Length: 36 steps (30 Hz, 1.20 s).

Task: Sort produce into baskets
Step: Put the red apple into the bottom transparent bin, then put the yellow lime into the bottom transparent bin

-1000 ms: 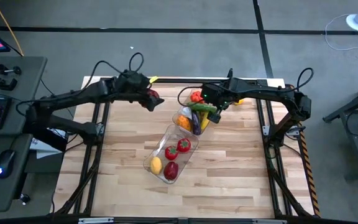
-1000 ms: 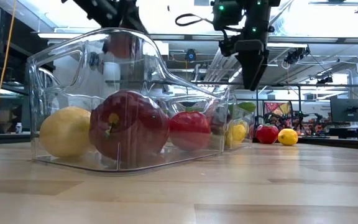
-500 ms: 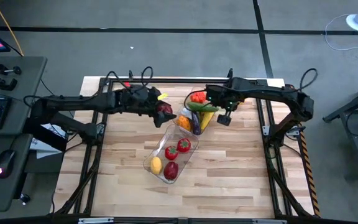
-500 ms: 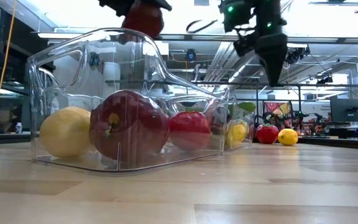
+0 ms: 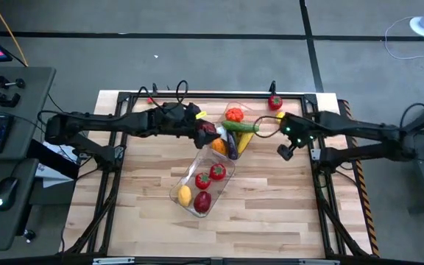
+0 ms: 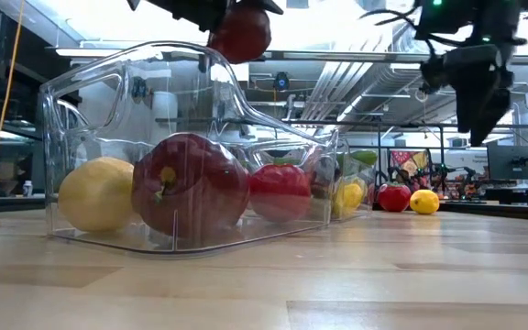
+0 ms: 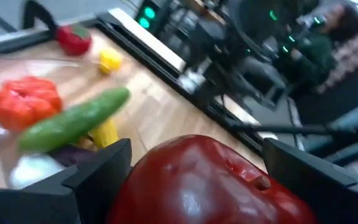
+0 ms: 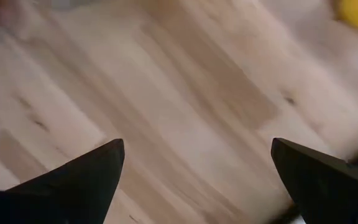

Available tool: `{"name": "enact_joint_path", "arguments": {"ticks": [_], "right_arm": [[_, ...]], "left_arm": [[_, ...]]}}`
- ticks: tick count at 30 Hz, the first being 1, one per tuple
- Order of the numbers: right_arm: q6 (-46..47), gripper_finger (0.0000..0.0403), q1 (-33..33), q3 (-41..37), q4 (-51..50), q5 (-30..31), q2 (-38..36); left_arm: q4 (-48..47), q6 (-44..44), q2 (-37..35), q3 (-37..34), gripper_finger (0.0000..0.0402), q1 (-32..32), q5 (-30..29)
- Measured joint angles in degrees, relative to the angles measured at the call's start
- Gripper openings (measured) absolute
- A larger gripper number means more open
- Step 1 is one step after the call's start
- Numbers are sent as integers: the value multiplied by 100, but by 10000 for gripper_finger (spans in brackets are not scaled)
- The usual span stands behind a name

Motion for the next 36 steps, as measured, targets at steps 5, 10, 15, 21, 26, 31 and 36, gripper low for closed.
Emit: {"name": "enact_joint_path", "arguments": {"ticks": [5,10,15,21,26,31,36], "right_arm": [[417,399,256,-830,1084,-214,-838],[635,399,450,-1306,2042,-231,-1246],[747,399,607,-1383,2508,-568,-1303],[1250,399,909,-1339,3338,-788,-1300],[1847,399,1180,-1334,4511,-787,-1290],[2463,399,1450,-1328,5315,-493,-1287],[2620,399,1611,-1328,5520,-224,-1286]], "left_arm": [[115,-556,1,2,340,105,-507],[547,-745,-12,2,340,84,-127],[655,-782,-12,4,343,-248,72],[610,-506,16,4,355,-819,76],[208,129,199,4,362,-1251,76],[235,556,511,4,363,-1440,-4],[209,473,665,4,363,-1412,-14]]}}
